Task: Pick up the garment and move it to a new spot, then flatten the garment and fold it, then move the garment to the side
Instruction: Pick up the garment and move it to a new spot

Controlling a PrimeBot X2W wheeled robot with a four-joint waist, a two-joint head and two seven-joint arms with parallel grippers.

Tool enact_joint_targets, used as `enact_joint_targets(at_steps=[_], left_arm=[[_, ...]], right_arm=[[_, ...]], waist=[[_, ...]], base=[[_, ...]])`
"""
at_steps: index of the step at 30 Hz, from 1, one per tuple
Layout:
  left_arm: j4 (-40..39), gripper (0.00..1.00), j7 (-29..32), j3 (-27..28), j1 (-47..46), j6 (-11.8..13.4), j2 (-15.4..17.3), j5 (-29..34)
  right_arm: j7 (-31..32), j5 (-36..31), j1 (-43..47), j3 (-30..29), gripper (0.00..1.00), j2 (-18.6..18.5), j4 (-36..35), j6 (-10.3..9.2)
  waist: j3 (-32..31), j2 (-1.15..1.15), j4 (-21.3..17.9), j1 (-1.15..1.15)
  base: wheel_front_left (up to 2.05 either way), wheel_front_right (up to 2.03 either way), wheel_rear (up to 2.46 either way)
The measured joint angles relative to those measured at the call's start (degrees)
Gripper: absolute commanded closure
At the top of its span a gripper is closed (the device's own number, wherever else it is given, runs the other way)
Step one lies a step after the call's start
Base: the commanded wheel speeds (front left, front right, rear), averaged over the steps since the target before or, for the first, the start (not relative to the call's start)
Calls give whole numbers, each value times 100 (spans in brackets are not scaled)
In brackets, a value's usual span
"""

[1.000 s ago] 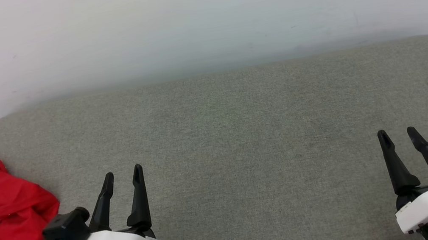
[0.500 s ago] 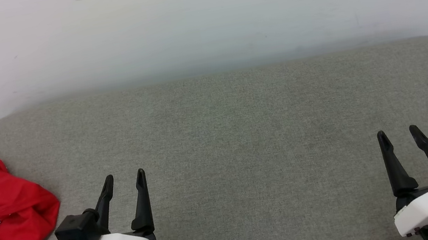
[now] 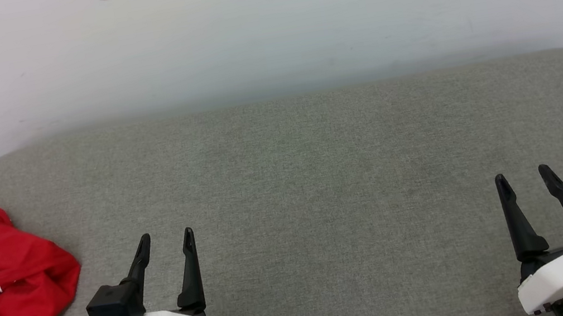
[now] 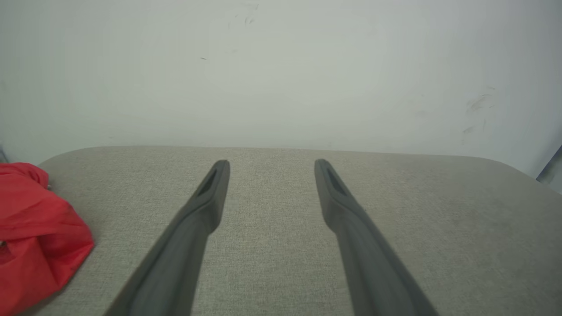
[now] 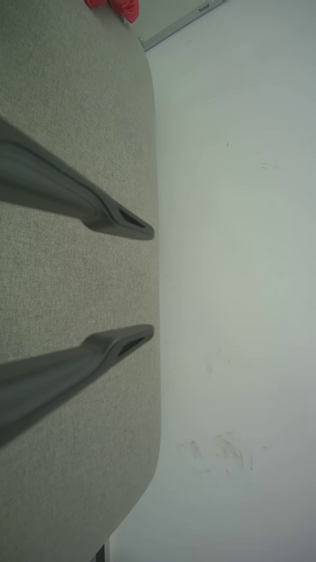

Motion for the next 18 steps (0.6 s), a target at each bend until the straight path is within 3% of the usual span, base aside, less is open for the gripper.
enact_joint_targets(at_steps=[9,18], left_arm=[[57,0,-101,10,-66,-52,-46,285],[91,0,-198,79,-125,-77,-88,615]], right_arm=[[-24,-211,20,-2,0,2,-102,0],[-93,-633,46,112,0,3,-259,0]], waist=[[5,0,194,0],[12,0,723,0]], base=[[0,0,0],[0,0,0]])
